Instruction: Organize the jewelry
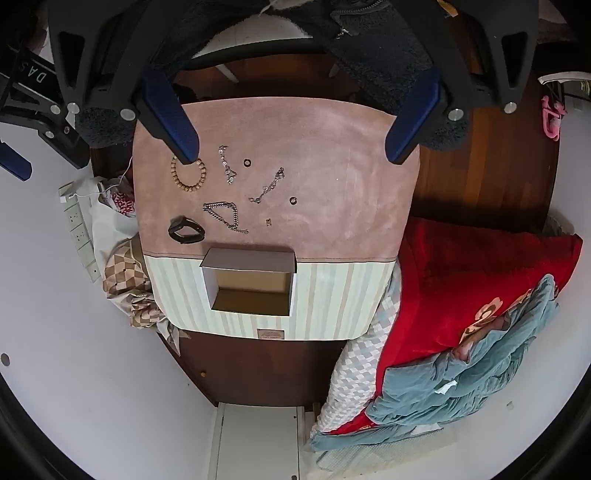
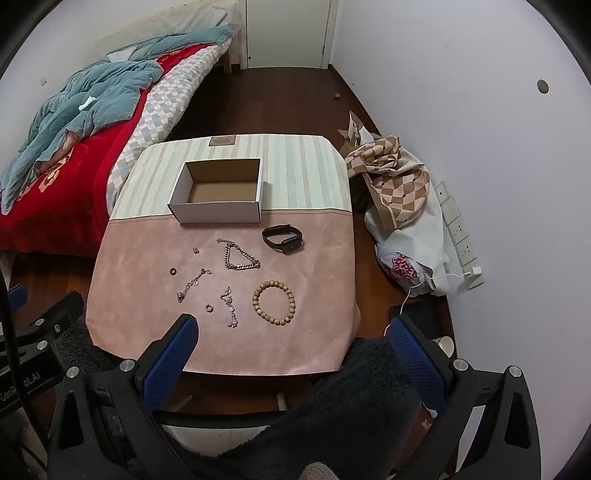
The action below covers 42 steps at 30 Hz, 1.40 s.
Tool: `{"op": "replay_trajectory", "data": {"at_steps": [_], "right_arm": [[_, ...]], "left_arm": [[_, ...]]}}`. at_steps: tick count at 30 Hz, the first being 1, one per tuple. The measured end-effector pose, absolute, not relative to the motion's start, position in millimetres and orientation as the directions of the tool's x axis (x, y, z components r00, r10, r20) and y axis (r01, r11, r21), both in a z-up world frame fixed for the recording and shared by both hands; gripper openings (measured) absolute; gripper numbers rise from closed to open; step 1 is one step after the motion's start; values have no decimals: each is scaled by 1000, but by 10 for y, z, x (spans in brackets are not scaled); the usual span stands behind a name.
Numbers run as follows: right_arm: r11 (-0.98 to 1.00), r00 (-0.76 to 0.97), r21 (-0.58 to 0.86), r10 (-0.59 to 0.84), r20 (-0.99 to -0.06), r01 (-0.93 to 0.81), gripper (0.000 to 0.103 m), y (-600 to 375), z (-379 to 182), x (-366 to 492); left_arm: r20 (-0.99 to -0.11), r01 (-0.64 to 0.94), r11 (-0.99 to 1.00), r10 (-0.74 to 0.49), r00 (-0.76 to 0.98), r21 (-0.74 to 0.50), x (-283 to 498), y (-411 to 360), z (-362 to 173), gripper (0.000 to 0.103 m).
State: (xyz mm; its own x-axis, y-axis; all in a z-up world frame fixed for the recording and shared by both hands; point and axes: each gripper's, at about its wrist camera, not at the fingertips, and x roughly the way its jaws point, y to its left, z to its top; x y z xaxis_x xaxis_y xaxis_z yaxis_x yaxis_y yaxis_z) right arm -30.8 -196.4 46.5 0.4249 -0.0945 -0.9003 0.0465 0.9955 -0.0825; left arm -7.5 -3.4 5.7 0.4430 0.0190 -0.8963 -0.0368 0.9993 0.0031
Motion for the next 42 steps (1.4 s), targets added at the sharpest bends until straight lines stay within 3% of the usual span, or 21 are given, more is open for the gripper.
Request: {"op": "replay_trajectory", "data": {"at_steps": [42], "right_arm": [[995, 427, -84, -97, -899, 50, 103, -1974, 528, -300]], "left_arm": [[-899, -33, 999, 8, 438, -7, -33, -90, 136, 103]]}}
